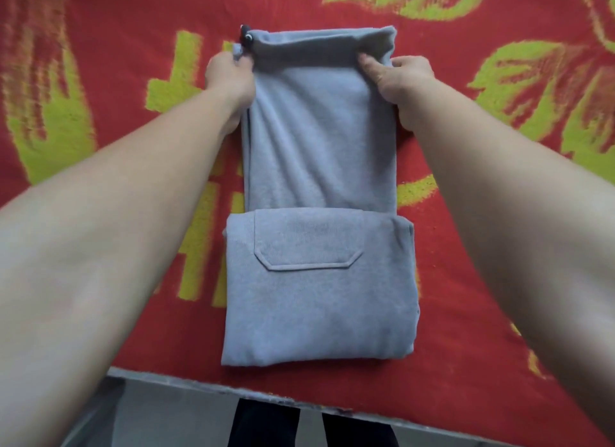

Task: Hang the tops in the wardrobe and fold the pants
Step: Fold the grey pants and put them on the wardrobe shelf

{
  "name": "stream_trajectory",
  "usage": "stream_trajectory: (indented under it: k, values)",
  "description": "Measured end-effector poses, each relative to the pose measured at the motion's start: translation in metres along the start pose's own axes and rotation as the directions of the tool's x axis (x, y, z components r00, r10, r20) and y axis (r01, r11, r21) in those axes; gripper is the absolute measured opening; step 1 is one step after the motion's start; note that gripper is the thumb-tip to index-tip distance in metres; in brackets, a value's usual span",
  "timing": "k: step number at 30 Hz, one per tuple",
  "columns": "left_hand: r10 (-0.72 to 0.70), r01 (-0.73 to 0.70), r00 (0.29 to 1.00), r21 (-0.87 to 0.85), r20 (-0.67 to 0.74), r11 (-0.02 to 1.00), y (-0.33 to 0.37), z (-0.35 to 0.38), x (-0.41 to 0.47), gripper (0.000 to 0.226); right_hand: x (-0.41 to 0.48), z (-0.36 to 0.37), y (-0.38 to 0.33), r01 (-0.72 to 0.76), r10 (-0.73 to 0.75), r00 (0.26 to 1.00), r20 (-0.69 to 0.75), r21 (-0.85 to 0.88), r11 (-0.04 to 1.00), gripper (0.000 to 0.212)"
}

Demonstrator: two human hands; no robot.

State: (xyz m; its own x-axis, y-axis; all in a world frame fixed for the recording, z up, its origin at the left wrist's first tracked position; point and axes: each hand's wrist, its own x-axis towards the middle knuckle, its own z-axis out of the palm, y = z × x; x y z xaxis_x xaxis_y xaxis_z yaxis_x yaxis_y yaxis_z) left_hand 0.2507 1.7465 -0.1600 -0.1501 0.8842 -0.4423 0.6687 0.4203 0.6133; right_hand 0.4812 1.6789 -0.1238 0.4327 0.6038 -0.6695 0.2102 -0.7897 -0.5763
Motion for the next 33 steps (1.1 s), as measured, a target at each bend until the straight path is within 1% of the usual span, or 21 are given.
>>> stream_trajectory:
  k: [3,5,7,8,10,11,13,15,16,17,18,19,20,21,23,25,26,27,29,31,33]
  values:
    - [0.0,0.007,0.998,-0.119,0.055,0.993,-0.004,-0.004,0.002,0.024,-0.005,0.0,0.0,0.018,-0.021,0.999,0.027,0.084,0.996,0.045]
    - [0.029,-0.015,0.997,-0.194,0.068,0.981,-0.002,-0.009,-0.005,0.03,-0.014,-0.007,-0.001,0.055,-0.061,0.997,0.042,0.126,0.991,0.038]
    - [0.086,-0.072,0.994,-0.194,0.065,0.978,0.003,-0.02,-0.02,0.035,-0.025,-0.016,-0.005,0.094,-0.101,0.994,0.044,0.131,0.987,0.023]
    - [0.114,-0.101,0.992,-0.193,0.058,0.976,0.008,-0.027,-0.031,0.031,-0.034,-0.022,-0.009,0.116,-0.124,0.991,0.047,0.14,0.983,0.016]
    - [0.128,-0.108,0.99,-0.27,0.059,0.957,0.019,-0.045,-0.053,0.011,-0.059,-0.033,-0.015,0.161,-0.175,0.983,0.058,0.186,0.969,0.007]
    - [0.125,-0.099,0.99,-0.326,0.059,0.94,0.025,-0.054,-0.065,0.005,-0.073,-0.039,-0.017,0.185,-0.201,0.978,0.058,0.218,0.958,0.01]
    - [0.115,-0.075,0.99,-0.391,0.078,0.917,0.034,-0.074,-0.096,0.003,-0.104,-0.052,-0.017,0.218,-0.237,0.97,0.054,0.245,0.945,0.017]
    - [0.122,-0.073,0.986,-0.363,0.112,0.929,0.037,-0.093,-0.131,0.008,-0.137,-0.063,-0.011,0.255,-0.269,0.962,0.049,0.192,0.948,0.02]
    - [0.142,-0.094,0.981,-0.322,0.129,0.942,0.037,-0.102,-0.15,0.016,-0.154,-0.069,-0.004,0.275,-0.282,0.958,0.043,0.134,0.952,0.02]
    - [0.171,-0.129,0.973,-0.251,0.153,0.959,0.033,-0.11,-0.17,0.023,-0.169,-0.074,0.004,0.291,-0.293,0.955,0.037,0.038,0.956,0.018]
    - [0.207,-0.182,0.962,-0.144,0.178,0.973,0.027,-0.117,-0.19,0.025,-0.186,-0.078,0.015,0.314,-0.311,0.949,0.045,-0.082,0.946,0.016]
    - [0.247,-0.253,0.949,0.007,0.195,0.967,0.019,-0.123,-0.21,0.026,-0.203,-0.081,0.027,0.336,-0.33,0.942,0.065,-0.216,0.917,0.017]
    - [0.296,-0.332,0.932,0.167,0.21,0.928,0.01,-0.126,-0.229,0.026,-0.22,-0.083,0.041,0.368,-0.354,0.929,0.105,-0.337,0.866,0.019]
    - [0.355,-0.414,0.905,0.289,0.233,0.863,-0.001,-0.129,-0.249,0.026,-0.236,-0.083,0.057,0.407,-0.38,0.912,0.154,-0.449,0.796,0.021]
    - [0.449,-0.557,0.827,0.398,0.338,0.729,-0.03,-0.127,-0.284,0.025,-0.262,-0.08,0.092,0.513,-0.467,0.848,0.25,-0.608,0.606,0.021]
    - [0.468,-0.642,0.762,0.427,0.448,0.637,-0.064,-0.121,-0.312,0.026,-0.278,-0.073,0.129,0.586,-0.546,0.77,0.329,-0.703,0.403,0.026]
    - [0.456,-0.659,0.746,0.439,0.486,0.61,-0.081,-0.118,-0.325,0.026,-0.284,-0.068,0.145,0.602,-0.546,0.75,0.373,-0.727,0.33,0.028]
    - [0.433,-0.671,0.734,0.457,0.523,0.584,-0.099,-0.114,-0.335,0.025,-0.289,-0.062,0.159,0.614,-0.523,0.741,0.421,-0.742,0.271,0.029]
    - [0.361,-0.691,0.71,0.498,0.605,0.524,-0.128,-0.107,-0.348,0.025,-0.298,-0.048,0.184,0.625,-0.426,0.749,0.507,-0.755,0.2,0.028]
    - [0.208,-0.702,0.683,0.55,0.7,0.453,-0.141,-0.102,-0.356,0.04,-0.304,-0.037,0.197,0.617,-0.258,0.78,0.57,-0.77,0.166,0.038]
    - [0.103,-0.715,0.665,0.59,0.739,0.376,-0.139,-0.101,-0.357,0.049,-0.306,-0.032,0.194,0.601,-0.145,0.799,0.583,-0.779,0.178,0.047]
